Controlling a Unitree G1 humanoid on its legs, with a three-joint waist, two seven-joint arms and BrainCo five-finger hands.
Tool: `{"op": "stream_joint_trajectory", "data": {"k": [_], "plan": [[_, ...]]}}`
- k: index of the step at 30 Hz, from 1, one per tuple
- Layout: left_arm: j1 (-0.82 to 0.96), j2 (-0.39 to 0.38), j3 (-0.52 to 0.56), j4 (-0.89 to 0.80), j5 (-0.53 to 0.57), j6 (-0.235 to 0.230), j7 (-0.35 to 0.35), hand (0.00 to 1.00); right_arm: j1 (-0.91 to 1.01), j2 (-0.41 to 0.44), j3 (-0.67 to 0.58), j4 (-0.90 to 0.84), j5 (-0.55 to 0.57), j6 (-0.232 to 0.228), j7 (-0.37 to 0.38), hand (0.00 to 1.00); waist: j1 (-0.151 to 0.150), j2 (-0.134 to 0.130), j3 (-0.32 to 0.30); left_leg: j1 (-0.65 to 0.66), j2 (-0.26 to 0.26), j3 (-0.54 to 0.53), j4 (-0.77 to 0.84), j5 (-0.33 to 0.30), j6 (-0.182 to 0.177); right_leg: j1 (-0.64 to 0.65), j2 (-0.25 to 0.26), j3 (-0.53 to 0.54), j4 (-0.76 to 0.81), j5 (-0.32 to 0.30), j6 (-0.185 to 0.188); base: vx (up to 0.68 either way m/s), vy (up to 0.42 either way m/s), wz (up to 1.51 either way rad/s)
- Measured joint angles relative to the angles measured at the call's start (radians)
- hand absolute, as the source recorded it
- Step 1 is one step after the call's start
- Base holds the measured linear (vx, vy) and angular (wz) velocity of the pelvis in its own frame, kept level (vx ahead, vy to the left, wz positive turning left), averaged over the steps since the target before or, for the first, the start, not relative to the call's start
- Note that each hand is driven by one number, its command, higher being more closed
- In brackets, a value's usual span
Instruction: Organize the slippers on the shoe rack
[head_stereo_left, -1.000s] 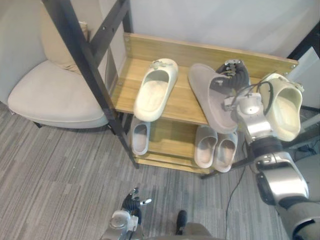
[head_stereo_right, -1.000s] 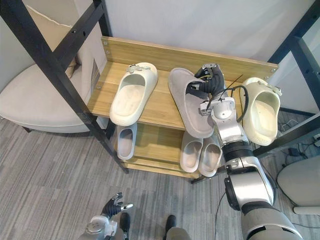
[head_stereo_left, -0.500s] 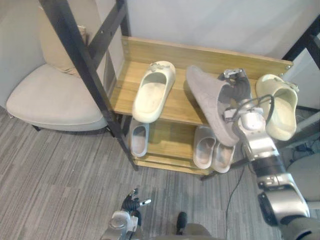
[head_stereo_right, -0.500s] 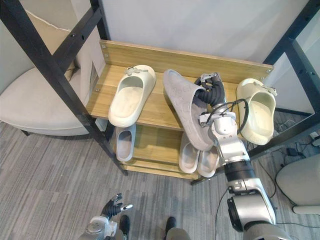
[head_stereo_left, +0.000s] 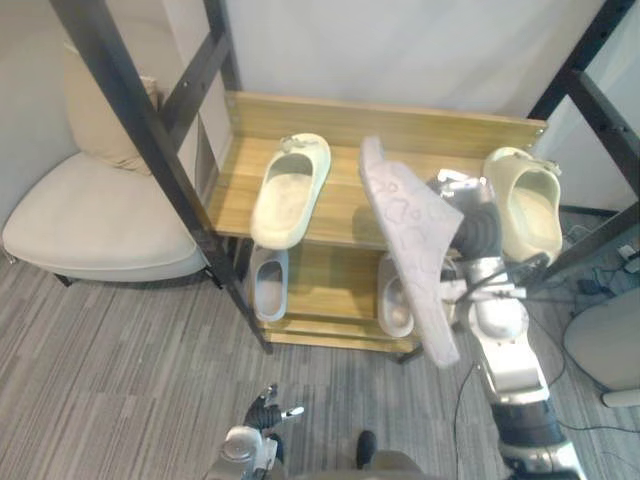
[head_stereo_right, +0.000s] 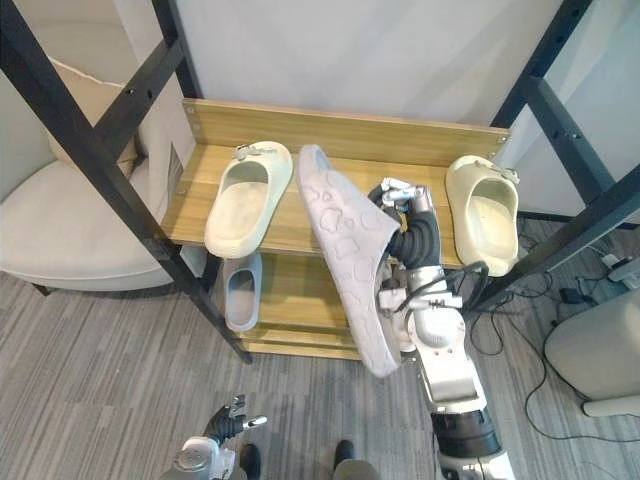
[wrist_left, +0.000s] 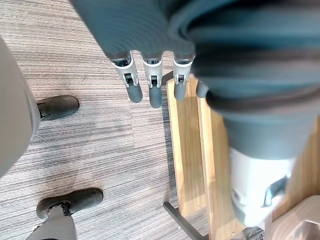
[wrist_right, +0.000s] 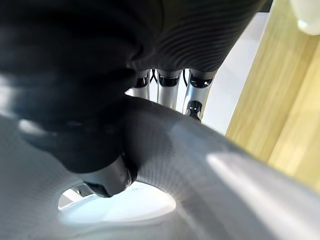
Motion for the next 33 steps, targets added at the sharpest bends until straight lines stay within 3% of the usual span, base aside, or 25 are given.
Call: {"op": "stream_joint_trajectory", "data": {"k": [8,11,12,13,14,20,27,33], "plan": [[0.0,-0.001,-0.005,0.04,0.02,-0.001,0.0,0.0,0.201,0.027,0.192,0.031,-0.115,-0.007,0.07,1.0,0.0,0.021,-0.036,0.02,0.008,0.004,0.005,-0.001,-0.003,0.015,0.003,0.008,0.011,-0.001,0.001,-0.03,-0.008,-0.02],[-0.004,0.003,-0.013,0.045,0.021,-0.001,0.0,0.0,0.205,0.028,0.219,0.097,-0.156,-0.01,0.074,1.0,0.005,0.025,-0.034,-0.027,0.013,0.023,0.089,-0.042,-0.005,-0.05,-0.005,0.031,0.115,-0.043,-0.002,-0.07,-0.016,-0.15],[-0.025,0.005,-0.018,0.045,0.024,-0.002,0.001,0.0,0.2,0.026,0.226,0.139,-0.183,-0.008,0.072,1.0,0.006,0.028,-0.005,-0.116,0.02,0.025,0.258,-0.117,-0.006,-0.12,-0.02,0.042,0.248,-0.101,-0.003,-0.1,-0.027,-0.05],[-0.03,0.006,-0.024,0.045,0.024,-0.002,0.002,0.0,0.199,0.026,0.228,0.146,-0.186,-0.008,0.072,1.0,0.006,0.03,0.002,-0.141,0.024,0.025,0.295,-0.134,-0.005,-0.137,-0.023,0.043,0.277,-0.113,-0.002,-0.19,-0.044,0.01],[-0.053,0.012,-0.041,0.045,0.024,-0.004,0.002,0.0,0.178,0.022,0.241,0.17,-0.191,-0.007,0.069,1.0,0.005,0.041,0.029,-0.224,0.037,0.021,0.433,-0.189,-0.004,-0.206,-0.03,0.045,0.387,-0.158,-0.006,-0.13,-0.022,0.05],[-0.143,0.035,-0.05,-0.004,0.014,-0.009,0.027,0.0,0.002,-0.003,0.246,0.232,-0.194,0.013,0.051,1.0,0.005,0.059,0.148,-0.522,0.065,-0.031,0.853,-0.36,-0.011,-0.484,-0.073,0.037,0.795,-0.34,-0.012,-0.18,-0.051,0.2],[-0.185,0.065,-0.022,-0.065,-0.025,-0.03,0.058,0.0,-0.168,-0.028,0.233,0.294,-0.194,0.029,0.005,1.0,0.007,0.071,0.198,-0.742,0.088,-0.059,1.132,-0.444,0.001,-0.673,-0.104,0.032,1.057,-0.436,-0.025,-0.04,0.007,0.14],[-0.255,0.084,0.05,-0.166,-0.068,-0.08,0.096,0.0,-0.432,-0.075,0.156,0.424,-0.194,0.062,-0.06,1.0,0.024,0.083,0.28,-0.976,0.1,-0.08,1.341,-0.488,0.025,-0.871,-0.14,0.021,1.258,-0.498,-0.027,-0.05,0.043,0.21]]}}
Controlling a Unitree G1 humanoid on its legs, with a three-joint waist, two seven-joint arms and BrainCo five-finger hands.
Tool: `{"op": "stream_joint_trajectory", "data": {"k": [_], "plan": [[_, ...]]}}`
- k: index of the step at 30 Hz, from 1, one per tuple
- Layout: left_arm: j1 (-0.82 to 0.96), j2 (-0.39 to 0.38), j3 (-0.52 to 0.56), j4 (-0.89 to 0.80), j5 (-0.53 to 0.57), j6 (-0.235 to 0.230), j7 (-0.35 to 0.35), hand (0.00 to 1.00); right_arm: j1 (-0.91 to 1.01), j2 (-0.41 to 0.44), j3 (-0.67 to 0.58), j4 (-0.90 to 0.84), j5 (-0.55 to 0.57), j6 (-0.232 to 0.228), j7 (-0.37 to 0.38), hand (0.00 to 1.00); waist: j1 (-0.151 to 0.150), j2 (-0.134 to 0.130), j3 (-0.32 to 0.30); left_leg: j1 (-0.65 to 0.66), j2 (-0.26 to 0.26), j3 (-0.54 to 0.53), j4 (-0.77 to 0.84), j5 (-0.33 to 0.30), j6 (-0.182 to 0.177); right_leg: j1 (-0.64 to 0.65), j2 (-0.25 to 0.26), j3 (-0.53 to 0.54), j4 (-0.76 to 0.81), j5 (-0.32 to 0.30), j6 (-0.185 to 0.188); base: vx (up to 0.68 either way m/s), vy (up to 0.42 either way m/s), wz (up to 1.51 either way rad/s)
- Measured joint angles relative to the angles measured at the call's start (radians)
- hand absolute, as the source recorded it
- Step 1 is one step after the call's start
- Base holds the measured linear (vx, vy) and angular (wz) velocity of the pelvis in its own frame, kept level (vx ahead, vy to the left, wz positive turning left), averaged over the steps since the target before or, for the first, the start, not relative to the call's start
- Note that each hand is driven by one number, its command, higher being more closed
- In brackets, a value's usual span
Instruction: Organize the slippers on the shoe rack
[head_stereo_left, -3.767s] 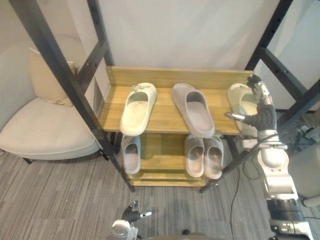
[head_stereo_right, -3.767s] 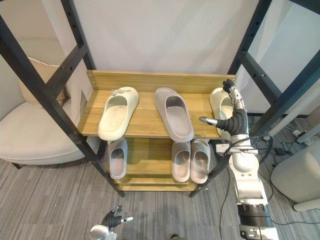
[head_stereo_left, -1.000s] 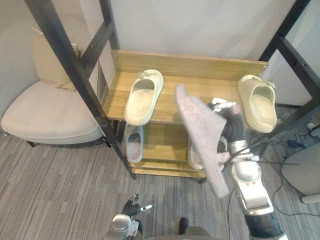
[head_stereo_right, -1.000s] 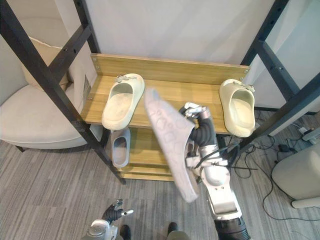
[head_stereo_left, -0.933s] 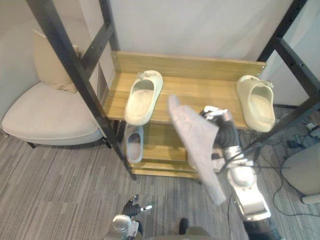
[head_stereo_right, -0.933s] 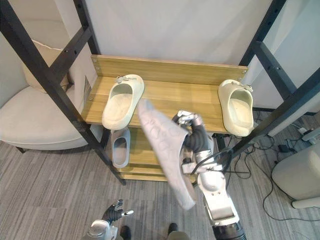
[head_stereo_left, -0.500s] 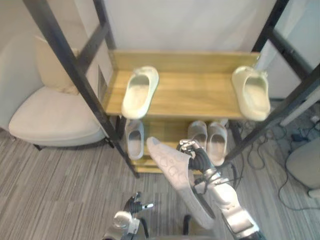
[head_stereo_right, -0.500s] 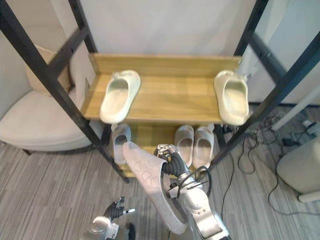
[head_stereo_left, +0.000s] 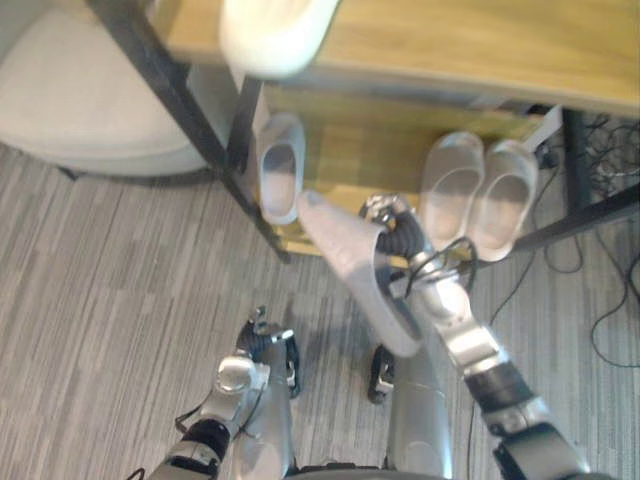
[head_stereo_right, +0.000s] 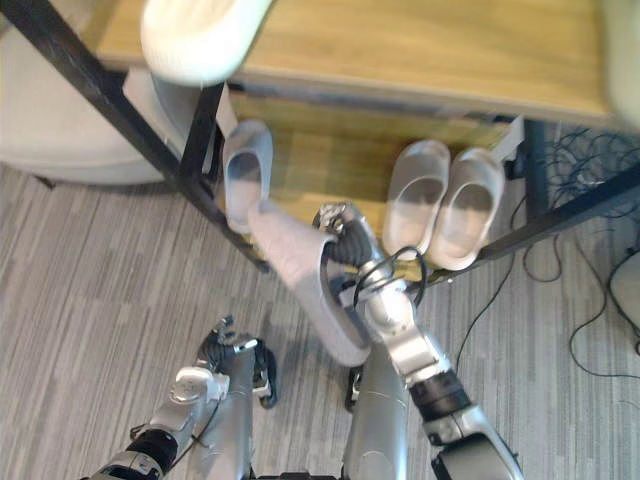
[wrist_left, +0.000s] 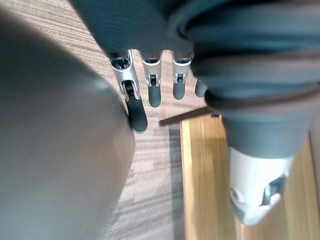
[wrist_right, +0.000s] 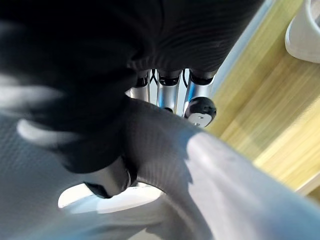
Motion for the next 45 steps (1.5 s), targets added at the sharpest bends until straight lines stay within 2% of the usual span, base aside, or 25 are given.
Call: {"op": "stream_joint_trajectory", "data": {"k": [6,11,14,20,23,29,30,31,32,45], "plan": [[-0.026,0.007,0.045,-0.079,-0.003,-0.007,-0.01,0.0,-0.191,-0.024,-0.022,0.068,-0.004,0.027,-0.062,1.0,0.009,0.008,0.016,-0.149,0.001,-0.005,0.112,-0.016,0.011,-0.152,-0.014,0.027,0.119,-0.018,0.0,-0.03,0.048,0.0],[-0.026,-0.013,0.115,-0.145,-0.014,-0.007,-0.004,0.0,-0.261,-0.01,-0.106,0.068,-0.009,0.068,-0.145,1.0,0.039,0.008,0.017,-0.249,0.007,-0.02,0.165,-0.017,0.005,-0.242,-0.016,0.02,0.178,-0.033,-0.008,0.01,-0.015,0.03],[-0.027,-0.034,0.145,-0.173,-0.035,-0.005,0.012,0.0,-0.295,-0.001,-0.157,0.074,-0.009,0.095,-0.182,1.0,0.054,0.008,0.016,-0.281,0.008,-0.03,0.174,-0.013,-0.002,-0.267,-0.017,0.009,0.189,-0.038,-0.018,0.03,-0.041,0.06],[-0.027,-0.038,0.147,-0.183,-0.053,0.004,0.018,0.0,-0.382,0.028,-0.214,0.157,-0.037,0.145,-0.247,1.0,0.059,0.007,0.004,-0.307,0.004,-0.033,0.174,-0.011,-0.005,-0.283,-0.031,-0.003,0.195,-0.049,-0.021,0.05,-0.04,0.09],[-0.028,-0.046,0.147,-0.189,-0.053,0.004,0.02,0.0,-0.417,0.035,-0.26,0.218,-0.037,0.17,-0.275,1.0,0.07,0.008,0.0,-0.315,0.001,-0.037,0.174,-0.01,-0.007,-0.284,-0.032,-0.01,0.195,-0.052,-0.023,0.04,-0.025,0.05],[-0.027,-0.073,0.143,-0.173,-0.072,0.012,0.04,0.0,-0.489,0.036,-0.314,0.379,-0.035,0.205,-0.318,1.0,0.092,0.009,-0.052,-0.355,-0.017,-0.068,0.156,0.01,-0.025,-0.298,-0.049,-0.045,0.189,-0.06,-0.038,0.04,-0.035,0.13],[-0.028,-0.074,0.143,-0.172,-0.072,0.012,0.041,0.0,-0.494,0.036,-0.314,0.387,-0.034,0.206,-0.318,0.0,0.093,0.009,-0.054,-0.355,-0.017,-0.069,0.155,0.011,-0.026,-0.298,-0.049,-0.046,0.189,-0.06,-0.039,0.03,-0.055,0.19],[-0.028,-0.076,0.143,-0.17,-0.072,0.012,0.041,0.0,-0.507,0.036,-0.313,0.407,-0.034,0.206,-0.318,0.0,0.095,0.008,-0.057,-0.356,-0.018,-0.07,0.149,0.014,-0.028,-0.298,-0.05,-0.049,0.187,-0.061,-0.04,0.03,-0.07,0.11],[-0.027,-0.083,0.143,-0.155,-0.073,0.012,0.044,0.0,-0.535,0.036,-0.312,0.454,-0.032,0.208,-0.319,0.0,0.102,0.005,-0.087,-0.376,-0.021,-0.073,0.133,0.026,-0.036,-0.318,-0.05,-0.054,0.18,-0.06,-0.041,0.02,-0.057,0.1],[-0.039,-0.086,0.134,-0.142,-0.102,0.008,0.06,0.0,-0.639,0.024,-0.311,0.609,-0.001,0.215,-0.324,0.0,0.106,0.006,-0.091,-0.388,-0.033,-0.087,0.11,0.052,-0.047,-0.318,-0.063,-0.077,0.176,-0.061,-0.045,0.02,-0.047,0.07]]}}
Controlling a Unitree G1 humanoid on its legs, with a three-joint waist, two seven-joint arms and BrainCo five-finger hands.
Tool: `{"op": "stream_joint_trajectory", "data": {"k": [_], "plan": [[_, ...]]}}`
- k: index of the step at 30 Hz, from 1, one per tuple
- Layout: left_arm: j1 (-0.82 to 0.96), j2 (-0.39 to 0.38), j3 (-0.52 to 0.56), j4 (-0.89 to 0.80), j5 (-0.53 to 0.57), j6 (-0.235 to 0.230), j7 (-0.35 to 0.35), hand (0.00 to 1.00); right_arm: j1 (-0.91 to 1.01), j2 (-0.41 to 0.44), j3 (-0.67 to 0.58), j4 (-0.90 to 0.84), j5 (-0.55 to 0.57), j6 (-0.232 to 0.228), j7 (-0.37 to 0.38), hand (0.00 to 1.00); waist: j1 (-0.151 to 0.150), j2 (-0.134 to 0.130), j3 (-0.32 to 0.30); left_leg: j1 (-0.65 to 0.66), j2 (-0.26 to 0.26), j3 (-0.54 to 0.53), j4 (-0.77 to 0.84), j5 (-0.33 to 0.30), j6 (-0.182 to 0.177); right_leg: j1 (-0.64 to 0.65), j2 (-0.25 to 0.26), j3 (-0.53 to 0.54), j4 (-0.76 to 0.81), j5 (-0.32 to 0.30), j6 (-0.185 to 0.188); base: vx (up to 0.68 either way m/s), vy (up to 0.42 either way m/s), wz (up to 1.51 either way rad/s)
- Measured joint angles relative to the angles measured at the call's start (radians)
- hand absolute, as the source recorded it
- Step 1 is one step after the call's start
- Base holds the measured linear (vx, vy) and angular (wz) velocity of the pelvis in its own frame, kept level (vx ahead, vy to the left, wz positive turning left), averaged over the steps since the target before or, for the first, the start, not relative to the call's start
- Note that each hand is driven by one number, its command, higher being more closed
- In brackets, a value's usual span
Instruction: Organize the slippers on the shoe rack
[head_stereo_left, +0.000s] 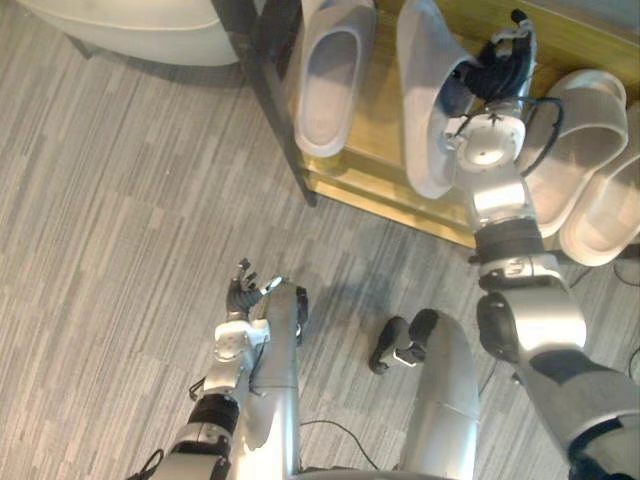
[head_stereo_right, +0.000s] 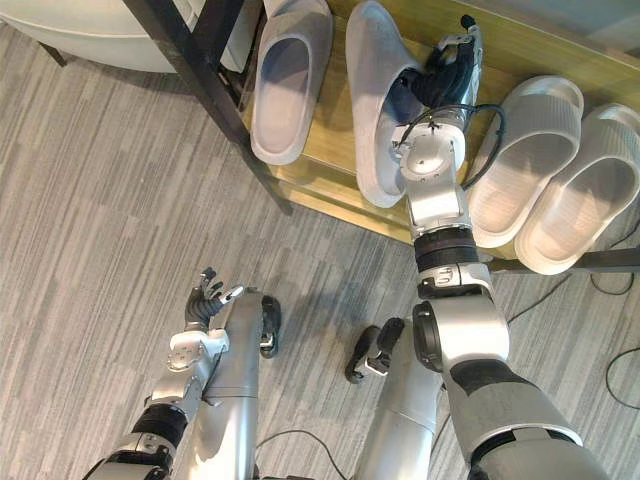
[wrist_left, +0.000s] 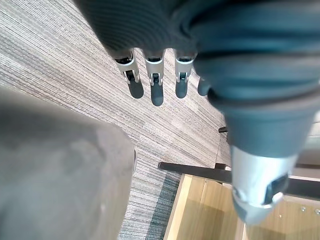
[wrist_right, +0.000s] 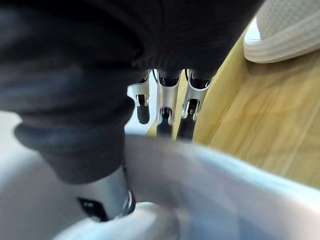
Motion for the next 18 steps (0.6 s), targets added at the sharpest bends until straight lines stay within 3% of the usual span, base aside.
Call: {"op": "stream_joint_trajectory", "data": {"k": [18], "plan": [[0.0,0.006,0.001,0.045,-0.009,0.008,0.001,0.0,0.028,0.044,0.008,-0.027,0.018,-0.003,0.007,0.0,-0.002,-0.001,-0.031,0.007,0.017,0.011,-0.012,0.0,0.0,0.001,0.012,0.003,-0.013,0.001,-0.002,0.0,-0.008,-0.01]]}}
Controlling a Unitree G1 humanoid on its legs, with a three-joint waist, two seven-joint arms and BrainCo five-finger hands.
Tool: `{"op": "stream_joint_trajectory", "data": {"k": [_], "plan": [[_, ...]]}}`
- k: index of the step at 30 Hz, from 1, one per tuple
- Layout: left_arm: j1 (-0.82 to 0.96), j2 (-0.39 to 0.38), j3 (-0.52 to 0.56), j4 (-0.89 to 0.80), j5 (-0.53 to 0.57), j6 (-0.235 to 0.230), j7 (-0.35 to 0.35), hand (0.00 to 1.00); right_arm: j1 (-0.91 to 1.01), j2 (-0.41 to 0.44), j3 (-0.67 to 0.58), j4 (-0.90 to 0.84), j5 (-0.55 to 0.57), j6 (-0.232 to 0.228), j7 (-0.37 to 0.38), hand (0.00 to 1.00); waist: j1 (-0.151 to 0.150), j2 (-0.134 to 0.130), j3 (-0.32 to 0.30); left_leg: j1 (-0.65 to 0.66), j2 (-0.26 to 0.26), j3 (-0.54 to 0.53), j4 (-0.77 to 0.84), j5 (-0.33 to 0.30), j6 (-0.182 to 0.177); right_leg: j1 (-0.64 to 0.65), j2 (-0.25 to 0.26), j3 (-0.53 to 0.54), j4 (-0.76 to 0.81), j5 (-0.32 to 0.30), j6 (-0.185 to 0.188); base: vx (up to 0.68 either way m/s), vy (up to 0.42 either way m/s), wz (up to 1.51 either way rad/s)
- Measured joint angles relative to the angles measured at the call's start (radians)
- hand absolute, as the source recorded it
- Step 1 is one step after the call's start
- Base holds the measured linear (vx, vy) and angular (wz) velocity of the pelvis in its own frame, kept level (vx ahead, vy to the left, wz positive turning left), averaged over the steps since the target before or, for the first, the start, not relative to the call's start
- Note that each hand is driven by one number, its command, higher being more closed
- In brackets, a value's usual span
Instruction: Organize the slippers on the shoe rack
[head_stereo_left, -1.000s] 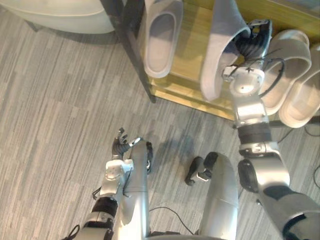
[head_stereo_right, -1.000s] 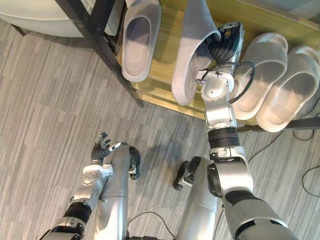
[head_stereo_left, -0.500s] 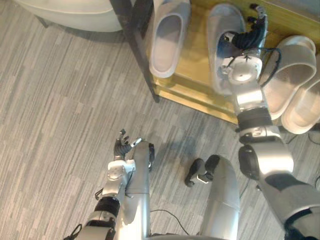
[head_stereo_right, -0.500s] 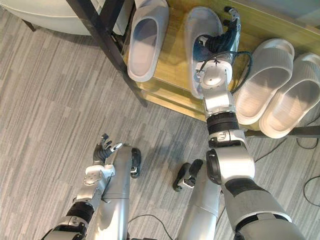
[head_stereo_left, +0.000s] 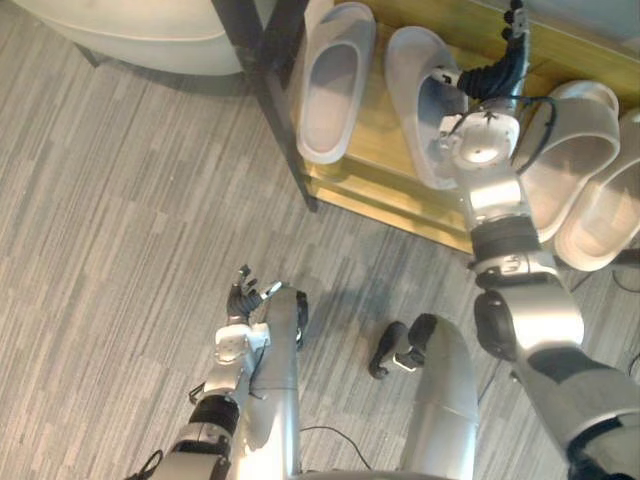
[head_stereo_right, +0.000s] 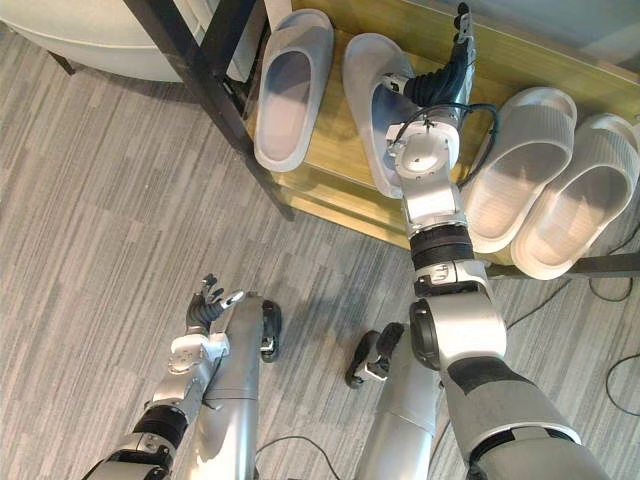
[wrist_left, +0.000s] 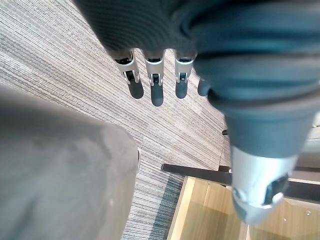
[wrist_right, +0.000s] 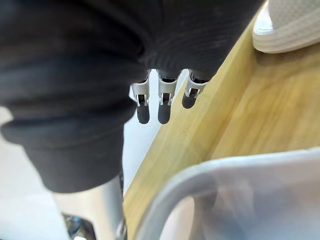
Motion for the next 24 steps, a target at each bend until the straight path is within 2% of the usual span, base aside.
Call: {"op": "stream_joint_trajectory", "data": {"k": [6,10,14,22,24], "plan": [[0.001,0.001,0.007,0.012,0.0,0.015,0.0,0.0,0.128,0.064,-0.009,-0.12,0.078,-0.021,0.0,0.0,-0.004,0.0,0.0,0.02,0.006,0.008,-0.018,0.001,-0.002,0.012,0.004,0.003,-0.017,0.003,-0.003,0.0,-0.01,-0.01],[0.007,-0.002,0.022,0.021,0.0,0.025,-0.001,0.0,0.23,0.142,-0.02,-0.141,0.166,-0.058,0.003,0.0,-0.008,-0.003,-0.001,0.05,0.012,0.012,-0.039,0.002,-0.003,0.04,0.008,-0.001,-0.037,0.003,-0.004,0.01,-0.016,-0.01],[0.007,-0.002,0.024,0.023,0.001,0.026,-0.001,0.0,0.255,0.186,-0.049,-0.175,0.242,-0.103,0.015,0.0,-0.008,-0.003,-0.001,0.051,0.016,0.013,-0.039,0.002,-0.004,0.04,0.012,-0.001,-0.037,0.003,-0.004,0.0,-0.007,-0.01],[0.007,-0.013,0.064,0.026,0.003,0.045,0.001,0.0,0.288,0.212,-0.049,-0.177,0.41,-0.176,0.056,0.0,-0.008,-0.009,0.003,0.071,0.018,0.011,-0.063,0.008,-0.015,0.058,0.02,-0.006,-0.055,0.006,-0.008,0.0,-0.009,0.0],[0.007,-0.014,0.069,0.026,0.004,0.046,0.001,0.0,0.291,0.223,-0.048,-0.177,0.458,-0.18,0.069,0.0,-0.008,-0.014,0.005,0.082,0.019,0.01,-0.074,0.011,-0.02,0.067,0.021,-0.01,-0.064,0.006,-0.008,0.02,-0.04,0.02]]}}
